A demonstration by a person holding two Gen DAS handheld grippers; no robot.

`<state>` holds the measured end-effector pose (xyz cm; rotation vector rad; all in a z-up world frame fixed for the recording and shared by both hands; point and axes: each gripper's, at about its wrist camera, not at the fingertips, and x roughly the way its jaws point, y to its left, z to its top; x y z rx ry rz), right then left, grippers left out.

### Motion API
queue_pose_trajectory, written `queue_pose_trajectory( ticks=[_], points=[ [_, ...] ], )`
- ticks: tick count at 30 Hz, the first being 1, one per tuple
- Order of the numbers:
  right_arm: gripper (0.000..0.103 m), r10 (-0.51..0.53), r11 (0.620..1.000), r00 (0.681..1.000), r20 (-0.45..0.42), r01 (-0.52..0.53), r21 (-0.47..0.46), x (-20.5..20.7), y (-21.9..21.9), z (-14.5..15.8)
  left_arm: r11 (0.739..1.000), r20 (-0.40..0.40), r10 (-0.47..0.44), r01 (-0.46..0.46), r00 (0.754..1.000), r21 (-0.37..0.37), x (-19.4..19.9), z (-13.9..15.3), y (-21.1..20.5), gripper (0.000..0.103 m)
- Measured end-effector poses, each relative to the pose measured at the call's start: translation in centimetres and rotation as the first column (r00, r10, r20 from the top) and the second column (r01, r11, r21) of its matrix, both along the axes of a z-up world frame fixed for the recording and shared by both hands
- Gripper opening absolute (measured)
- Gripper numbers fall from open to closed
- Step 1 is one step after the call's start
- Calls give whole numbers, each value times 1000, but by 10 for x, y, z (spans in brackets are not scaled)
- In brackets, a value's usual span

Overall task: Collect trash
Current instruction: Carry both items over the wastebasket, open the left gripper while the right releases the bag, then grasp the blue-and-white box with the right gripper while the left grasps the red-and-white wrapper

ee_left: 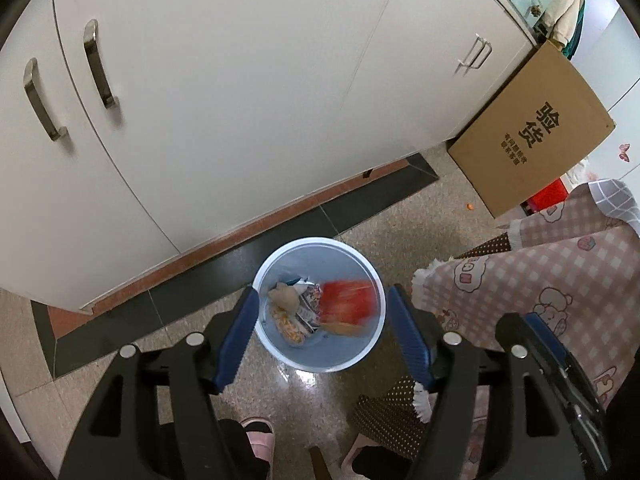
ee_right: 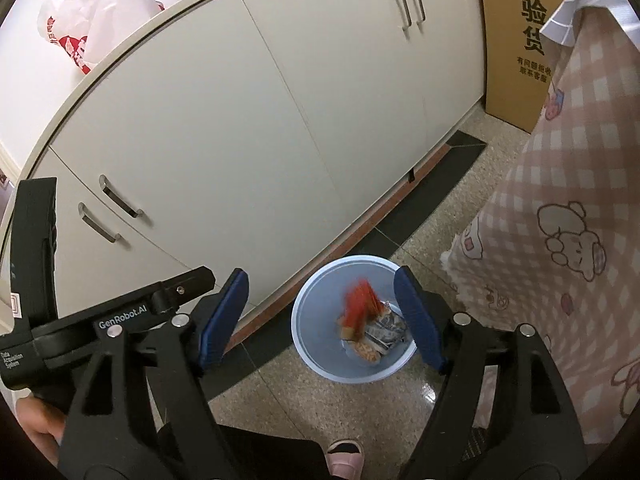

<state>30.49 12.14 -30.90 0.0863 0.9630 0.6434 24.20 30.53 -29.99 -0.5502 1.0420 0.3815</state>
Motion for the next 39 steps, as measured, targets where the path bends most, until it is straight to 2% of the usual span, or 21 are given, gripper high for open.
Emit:
queue_pose_trajectory(
  ticks=[3,8,15,21,26,29,32,36,39],
  points=[
    [74,2,1000,1000,-5,-2,-6,-4,-1,2,1000,3,-11,11,1000,-8,0,2,-5,65],
    [74,-6,1000,999,34,6,0,-12,-8,22,999,42,-32,32,999,7,-4,22,-18,65],
    [74,-29,998,990,140,21,53,-33,-33,79,999,149,-37,34,988,24,-16,75,-38,66],
    [74,-89,994,970,228,70,89,-52,-76,128,993,262,-105,88,959,77,-26,134,-80,68],
    [76,-203,975,944,259,171,139,-65,-145,155,979,315,-197,168,928,119,-23,168,-132,70],
    [76,-314,944,916,251,272,186,-72,-199,163,965,325,-256,223,910,135,-19,178,-169,70],
    [78,-442,889,869,224,391,240,-82,-258,163,943,326,-331,297,886,149,-14,184,-210,70],
    [81,-602,786,781,165,543,296,-95,-327,156,903,319,-429,391,845,177,-4,188,-269,70],
    [87,-713,686,692,111,657,312,-105,-367,145,876,305,-482,449,822,174,4,186,-304,71]
  ],
)
